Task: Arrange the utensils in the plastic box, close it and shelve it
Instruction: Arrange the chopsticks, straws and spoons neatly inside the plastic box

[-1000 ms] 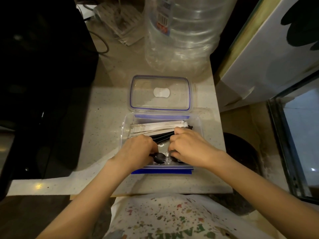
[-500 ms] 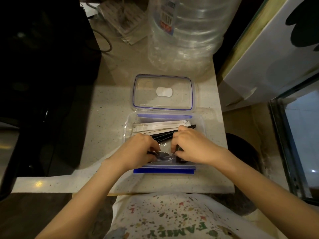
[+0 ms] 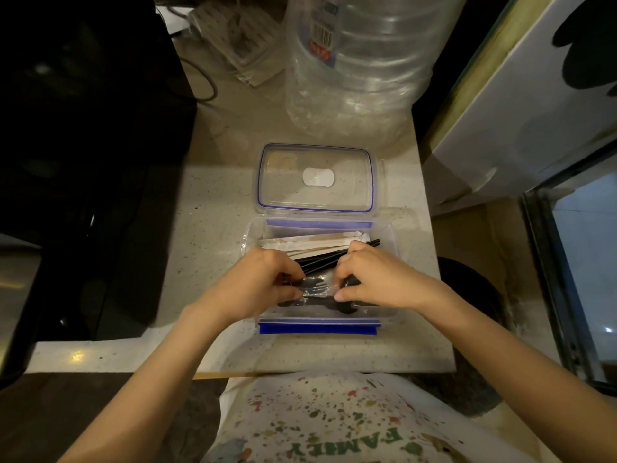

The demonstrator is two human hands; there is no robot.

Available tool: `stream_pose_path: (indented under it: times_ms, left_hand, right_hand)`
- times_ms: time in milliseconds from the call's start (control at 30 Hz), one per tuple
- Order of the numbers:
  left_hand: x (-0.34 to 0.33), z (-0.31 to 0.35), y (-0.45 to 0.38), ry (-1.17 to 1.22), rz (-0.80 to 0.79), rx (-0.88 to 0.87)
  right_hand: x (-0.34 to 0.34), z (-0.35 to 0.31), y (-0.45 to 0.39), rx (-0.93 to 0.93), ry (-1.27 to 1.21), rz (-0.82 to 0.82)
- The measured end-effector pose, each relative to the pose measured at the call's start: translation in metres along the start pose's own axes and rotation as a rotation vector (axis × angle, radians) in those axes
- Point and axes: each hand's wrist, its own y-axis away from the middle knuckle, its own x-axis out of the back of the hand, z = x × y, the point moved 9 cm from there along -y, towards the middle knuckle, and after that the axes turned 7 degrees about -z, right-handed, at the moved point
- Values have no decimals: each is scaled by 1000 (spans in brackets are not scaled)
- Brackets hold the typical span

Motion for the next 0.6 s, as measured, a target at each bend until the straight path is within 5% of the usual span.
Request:
stream_pose_path:
  times_ms: [600]
  left_hand:
    - [-7, 6, -6, -103, -7, -5]
  right_hand:
    - [1, -11, -4, -71, 18, 66]
